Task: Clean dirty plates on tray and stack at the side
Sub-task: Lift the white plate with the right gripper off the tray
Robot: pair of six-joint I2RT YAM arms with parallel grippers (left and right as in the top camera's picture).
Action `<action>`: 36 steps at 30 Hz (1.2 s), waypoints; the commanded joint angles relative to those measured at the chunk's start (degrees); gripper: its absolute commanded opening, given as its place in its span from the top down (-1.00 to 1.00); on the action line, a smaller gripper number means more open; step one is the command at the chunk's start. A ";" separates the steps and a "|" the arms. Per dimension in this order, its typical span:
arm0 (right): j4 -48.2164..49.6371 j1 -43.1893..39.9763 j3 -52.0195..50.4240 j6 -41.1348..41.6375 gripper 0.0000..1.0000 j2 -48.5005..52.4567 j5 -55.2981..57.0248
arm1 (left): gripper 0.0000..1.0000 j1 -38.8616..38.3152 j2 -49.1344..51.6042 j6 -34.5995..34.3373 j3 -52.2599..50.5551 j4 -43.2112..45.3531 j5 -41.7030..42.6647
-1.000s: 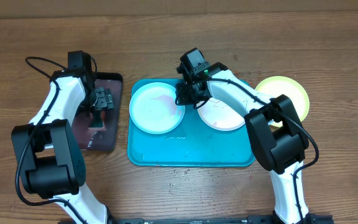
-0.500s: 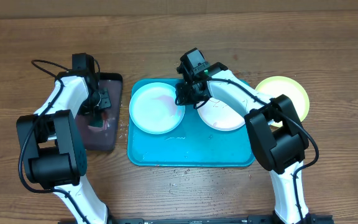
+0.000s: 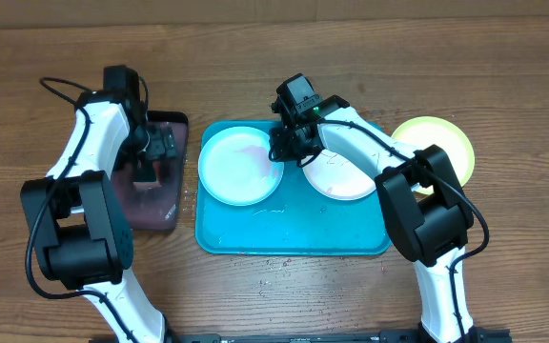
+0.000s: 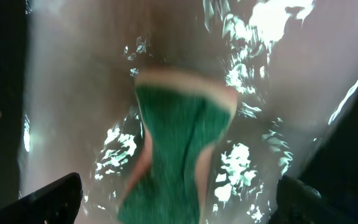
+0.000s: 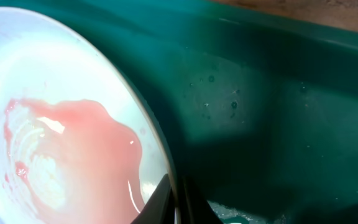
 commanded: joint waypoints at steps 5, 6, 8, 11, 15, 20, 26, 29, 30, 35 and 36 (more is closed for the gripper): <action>-1.16 0.31 0.50 0.28 0.93 0.83 -0.76 | -0.99 0.31 -0.79 -2.56 0.85 -4.79 9.05; -1.40 0.31 0.57 0.24 0.93 0.79 -0.76 | -1.00 0.28 -0.79 -2.58 0.83 -5.38 9.79; -1.95 0.31 0.66 0.02 0.93 0.42 -0.74 | -0.99 0.28 -0.79 -2.91 0.81 -6.10 9.84; -2.69 0.33 0.66 -0.92 0.93 -1.40 0.17 | -1.00 0.28 -0.79 -2.93 0.79 -6.86 9.77; -4.24 0.57 0.66 -3.02 0.93 -5.40 4.46 | -0.99 0.28 -0.79 -2.93 0.79 -6.86 9.77; -6.88 2.40 0.66 -4.76 0.93 -10.62 13.49 | -1.00 0.28 -0.79 -2.91 0.79 -6.69 9.75; -9.01 6.29 0.66 -4.76 0.93 -15.32 27.67 | -0.99 0.28 -0.79 -2.91 0.79 -6.43 9.77; -9.01 8.68 0.66 -4.74 0.93 -16.44 34.47 | -1.00 0.28 -0.79 -2.91 0.79 -6.38 9.75; -9.01 9.51 0.66 -4.74 0.93 -16.68 36.76 | -0.99 0.28 -0.79 -2.91 0.79 -6.38 9.75; -8.83 13.84 0.66 -4.72 0.93 -17.00 49.42 | -1.00 0.28 -0.79 -2.91 0.79 -6.38 9.75; -8.79 14.64 0.66 -4.70 0.93 -17.00 51.84 | -0.99 0.28 -0.79 -2.91 0.79 -6.38 9.75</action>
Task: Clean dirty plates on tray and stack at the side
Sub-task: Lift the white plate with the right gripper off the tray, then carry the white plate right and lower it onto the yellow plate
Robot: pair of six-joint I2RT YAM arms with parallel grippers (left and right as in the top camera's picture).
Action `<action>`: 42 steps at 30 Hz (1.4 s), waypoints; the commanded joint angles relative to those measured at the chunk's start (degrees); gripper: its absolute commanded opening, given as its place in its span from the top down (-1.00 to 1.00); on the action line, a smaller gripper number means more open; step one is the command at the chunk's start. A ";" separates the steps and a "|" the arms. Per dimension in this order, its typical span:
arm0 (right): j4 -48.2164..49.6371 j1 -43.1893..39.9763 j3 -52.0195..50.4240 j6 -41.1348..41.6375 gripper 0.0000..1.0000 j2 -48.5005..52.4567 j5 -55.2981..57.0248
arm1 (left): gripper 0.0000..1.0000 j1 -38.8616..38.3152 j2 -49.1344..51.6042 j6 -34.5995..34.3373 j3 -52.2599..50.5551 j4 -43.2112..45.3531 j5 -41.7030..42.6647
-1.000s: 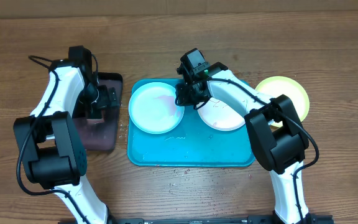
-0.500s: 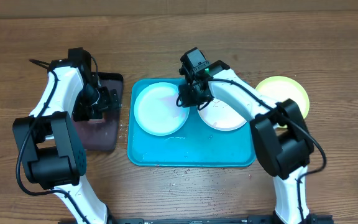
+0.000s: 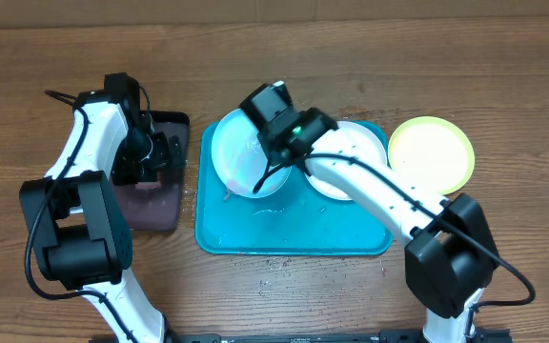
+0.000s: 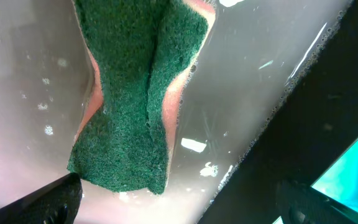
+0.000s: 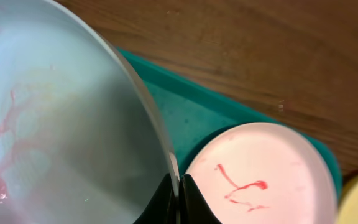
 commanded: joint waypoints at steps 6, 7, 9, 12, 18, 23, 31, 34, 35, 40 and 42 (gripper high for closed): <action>1.11 6.84 0.48 -0.11 0.93 -1.88 24.52 | -1.00 0.07 -0.79 -0.98 0.79 0.39 1.51; 1.31 7.69 0.48 -0.11 0.93 -1.88 26.58 | -0.99 0.07 -0.79 -0.98 0.79 0.44 1.51; 1.53 8.96 0.48 -0.11 0.93 -1.88 29.77 | -1.00 0.07 -0.79 -0.98 0.79 0.42 1.51; 1.60 10.40 0.48 -0.11 0.93 -1.88 34.60 | -0.99 0.07 -0.79 -0.98 0.79 0.42 1.53; 2.21 12.35 0.48 -0.13 0.93 -1.88 42.69 | -0.99 0.07 -0.79 -0.98 0.79 0.44 1.53; 2.29 13.11 0.48 -0.13 0.93 -1.88 47.28 | -1.00 0.07 -0.76 -0.98 0.79 0.44 1.53; 2.67 13.84 0.48 -0.13 0.93 -1.88 50.66 | -0.99 0.07 -0.79 -0.98 0.79 0.48 1.51; 2.84 13.84 0.48 -0.13 0.93 -1.88 50.66 | -0.99 0.07 -0.79 -0.98 0.79 0.48 1.51; 2.89 13.84 0.48 -0.13 0.93 -1.88 50.66 | -1.00 0.07 -0.79 -0.98 0.79 0.48 1.51; 3.72 13.84 0.48 -0.15 0.93 -1.88 50.86 | -1.00 0.07 -0.79 -0.98 0.79 0.48 1.51; 3.78 13.84 0.48 -0.15 0.93 -1.88 50.88 | -0.99 0.07 -0.79 -0.98 0.79 0.46 1.51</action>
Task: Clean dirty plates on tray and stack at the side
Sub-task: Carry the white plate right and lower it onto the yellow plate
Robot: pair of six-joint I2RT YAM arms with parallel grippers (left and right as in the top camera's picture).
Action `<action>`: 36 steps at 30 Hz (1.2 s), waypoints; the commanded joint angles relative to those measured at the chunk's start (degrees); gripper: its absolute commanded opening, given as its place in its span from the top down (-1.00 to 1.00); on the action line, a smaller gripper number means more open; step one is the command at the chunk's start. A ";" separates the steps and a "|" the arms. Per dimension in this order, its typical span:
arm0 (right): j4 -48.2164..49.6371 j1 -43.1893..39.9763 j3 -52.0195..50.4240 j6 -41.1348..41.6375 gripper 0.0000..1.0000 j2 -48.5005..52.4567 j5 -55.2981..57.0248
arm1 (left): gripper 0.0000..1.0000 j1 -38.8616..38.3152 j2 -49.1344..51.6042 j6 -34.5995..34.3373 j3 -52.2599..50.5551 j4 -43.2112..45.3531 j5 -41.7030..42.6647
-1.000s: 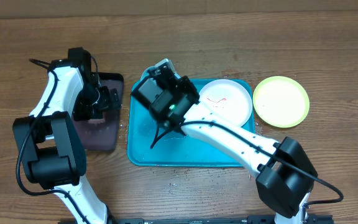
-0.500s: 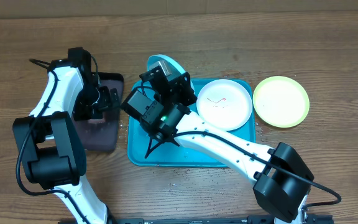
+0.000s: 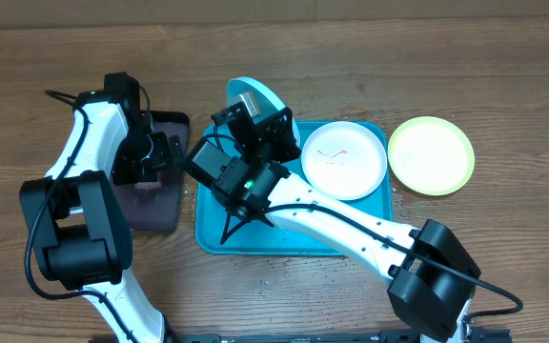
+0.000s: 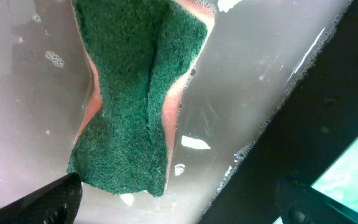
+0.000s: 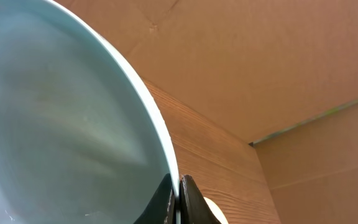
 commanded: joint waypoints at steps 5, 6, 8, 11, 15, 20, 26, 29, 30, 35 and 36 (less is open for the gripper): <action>0.72 0.31 0.48 0.04 0.93 -1.88 2.10 | -1.00 0.07 -0.76 -0.98 0.79 0.11 1.51; 0.74 0.31 0.48 0.04 0.93 -1.88 2.10 | -0.99 0.07 -0.79 -0.98 0.79 0.09 1.49; 0.94 0.31 0.48 0.04 0.93 -1.88 2.10 | -1.00 0.07 -0.76 -0.98 0.79 0.09 1.51; 1.09 0.31 0.48 0.04 0.93 -1.88 2.10 | -0.99 0.07 -0.79 -0.98 0.79 0.07 1.51; 2.45 -0.42 0.48 1.53 0.93 -1.88 0.33 | -1.00 0.07 -0.79 -0.98 0.79 0.04 1.51; 0.61 -6.27 0.48 10.91 0.93 -1.88 -19.93 | -0.99 0.07 -0.76 -0.98 0.79 0.00 1.49; -4.26 -19.21 0.48 23.17 0.93 -2.75 -43.30 | -1.00 0.07 -0.79 -0.96 0.79 -0.17 1.49; -4.79 -27.98 0.48 25.03 0.93 -3.50 -56.11 | -1.00 0.07 -0.76 -0.98 0.79 -0.13 1.51; -4.83 -30.88 0.48 25.27 0.93 -3.58 -60.30 | -0.99 0.07 -0.79 -0.98 0.79 -0.13 1.51; -6.88 -45.44 0.04 26.10 0.93 -3.45 -75.82 | -0.99 0.07 -0.76 -0.98 0.79 -0.17 1.49; -7.74 -48.68 -0.17 26.08 0.93 -3.37 -77.44 | -1.00 0.07 -0.79 -0.98 0.79 -0.15 1.51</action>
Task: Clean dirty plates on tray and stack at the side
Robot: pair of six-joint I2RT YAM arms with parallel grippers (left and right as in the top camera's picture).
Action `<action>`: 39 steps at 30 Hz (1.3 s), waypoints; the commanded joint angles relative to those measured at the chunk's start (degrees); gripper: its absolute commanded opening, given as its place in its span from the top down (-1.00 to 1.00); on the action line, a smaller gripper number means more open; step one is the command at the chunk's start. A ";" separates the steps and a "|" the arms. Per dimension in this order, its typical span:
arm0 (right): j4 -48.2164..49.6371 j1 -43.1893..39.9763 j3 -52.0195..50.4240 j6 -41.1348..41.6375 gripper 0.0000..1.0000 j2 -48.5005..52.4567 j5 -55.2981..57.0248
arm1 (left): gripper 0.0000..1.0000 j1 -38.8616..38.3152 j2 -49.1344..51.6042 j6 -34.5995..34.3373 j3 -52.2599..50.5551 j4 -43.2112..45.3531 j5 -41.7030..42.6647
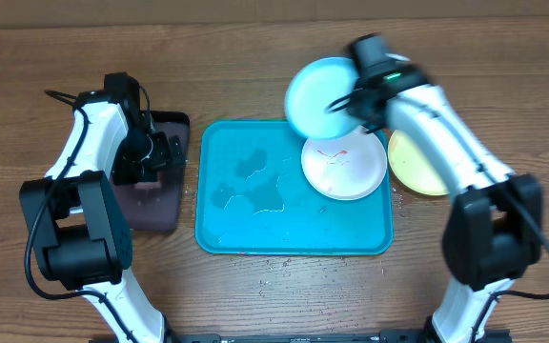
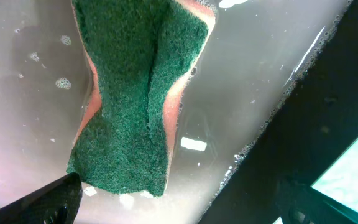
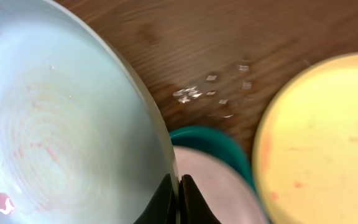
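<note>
My right gripper [image 1: 351, 103] [image 3: 178, 186] is shut on the rim of a light blue plate [image 1: 318, 95] [image 3: 61, 124], held above the tray's far right corner. Faint pink traces remain on the plate. A white plate [image 1: 344, 164] with a red squiggle lies on the teal tray [image 1: 255, 229]. A yellow plate [image 1: 417, 171] [image 3: 322, 130] rests on the table right of the tray. My left gripper [image 2: 178, 202] hangs open over a dark basin [image 1: 155, 191] of water, where a green sponge [image 2: 138, 93] floats.
Water puddles lie on the left half of the tray [image 1: 246, 186]. Water drops spot the wood [image 3: 207, 93] behind the tray. A cardboard wall runs along the table's far edge [image 1: 274, 10].
My right gripper has carried the blue plate from upright over the tray's far left to above the tray's far right corner. The left gripper and sponge stay as they were.
My right gripper gripped the blue plate's rim while it lay on the tray with pink liquid in it. Then the plate was tilted up, then held upright, leaving puddles on the tray. Now it hangs near the yellow plate. The left gripper stayed open over the basin.
</note>
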 commanded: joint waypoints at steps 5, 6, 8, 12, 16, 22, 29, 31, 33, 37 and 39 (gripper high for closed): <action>-4.52 -15.54 -1.97 2.10 0.93 -3.30 -14.75 | -0.99 0.07 -0.79 -0.98 0.79 -0.09 1.49; -4.90 -17.07 -2.73 2.10 0.93 -3.30 -14.75 | -0.99 0.07 -0.79 -0.98 0.79 -0.09 1.51; -5.29 -19.85 -4.68 2.12 0.93 -3.30 -14.75 | -0.99 0.07 -0.79 -0.98 0.79 -0.09 1.49; -5.46 -24.46 -9.01 1.88 0.93 -3.30 -14.75 | -0.99 0.07 -0.79 -0.79 0.79 -0.13 1.49; -5.81 -28.00 -11.96 1.86 0.93 -3.30 -14.75 | -1.00 0.07 -0.79 -0.79 0.79 -0.13 1.46; -8.63 -32.22 -13.35 0.04 0.93 -3.30 -14.73 | -0.99 0.07 -0.79 -0.79 0.79 -0.09 1.46; -13.70 -33.27 -13.35 -0.04 0.93 -3.30 -11.30 | -1.00 0.07 -0.79 -0.79 0.79 -0.09 1.46; -14.97 -33.27 -13.35 -0.02 0.93 -3.30 -11.26 | -0.99 0.07 -0.76 -0.79 0.79 -0.07 1.46; -16.37 -33.27 -13.35 -0.02 0.93 -3.30 -11.23 | -1.00 0.07 -0.76 -0.79 0.79 -0.09 1.46; -17.81 -33.27 -13.35 -0.04 0.56 -3.30 -11.21 | -1.00 0.07 -0.79 -0.79 0.79 -0.07 1.46; -18.45 -33.27 -13.35 -0.02 0.30 -3.30 -11.17 | -0.99 0.07 -0.79 -0.79 0.79 -0.07 1.46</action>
